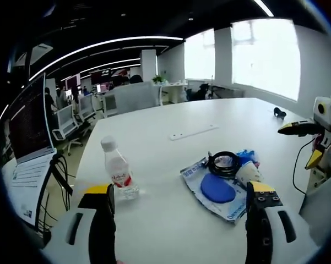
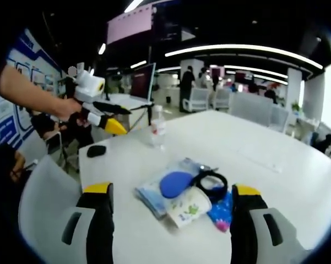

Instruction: Arrange the tabletop items into an orderly group along one side of the table until the central work area is clear of visible clutter.

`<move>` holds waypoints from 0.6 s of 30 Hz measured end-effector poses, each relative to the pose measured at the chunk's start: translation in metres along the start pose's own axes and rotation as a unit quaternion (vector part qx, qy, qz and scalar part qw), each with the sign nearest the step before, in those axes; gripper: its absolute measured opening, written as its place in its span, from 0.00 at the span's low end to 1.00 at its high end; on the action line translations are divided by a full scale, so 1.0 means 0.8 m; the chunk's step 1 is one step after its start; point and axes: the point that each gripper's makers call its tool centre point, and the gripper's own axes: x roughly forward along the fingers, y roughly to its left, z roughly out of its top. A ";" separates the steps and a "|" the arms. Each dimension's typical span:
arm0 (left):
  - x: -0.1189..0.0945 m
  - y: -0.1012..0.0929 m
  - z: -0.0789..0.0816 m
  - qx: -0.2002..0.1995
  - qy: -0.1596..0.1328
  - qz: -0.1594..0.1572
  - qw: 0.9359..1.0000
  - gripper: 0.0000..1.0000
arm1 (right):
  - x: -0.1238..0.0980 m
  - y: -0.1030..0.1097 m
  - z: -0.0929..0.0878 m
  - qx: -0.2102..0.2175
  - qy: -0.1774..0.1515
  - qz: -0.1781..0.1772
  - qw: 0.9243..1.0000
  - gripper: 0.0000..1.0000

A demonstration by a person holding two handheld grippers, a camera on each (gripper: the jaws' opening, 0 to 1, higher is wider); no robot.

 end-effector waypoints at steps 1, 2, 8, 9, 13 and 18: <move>-0.001 -0.003 0.001 0.000 -0.002 -0.004 1.000 0.99 | -0.001 0.003 0.001 -0.001 0.003 0.001 1.000 0.84; -0.001 -0.004 0.001 0.000 -0.003 -0.007 1.000 0.99 | -0.002 0.003 0.001 -0.003 0.002 0.001 1.000 0.83; -0.001 -0.018 0.007 0.004 -0.014 -0.029 0.999 0.99 | -0.002 -0.001 -0.004 -0.003 0.021 0.001 1.000 0.78; 0.000 -0.019 0.008 0.007 -0.016 -0.032 0.999 0.99 | -0.001 -0.003 -0.004 0.003 0.022 0.000 1.000 0.77; -0.001 -0.020 0.015 0.005 -0.028 -0.042 0.999 0.99 | 0.004 -0.004 -0.004 0.006 0.031 0.005 0.999 0.72; 0.006 -0.011 0.017 -0.001 -0.032 -0.048 0.998 0.99 | 0.011 -0.007 -0.003 -0.004 0.044 0.010 0.999 0.65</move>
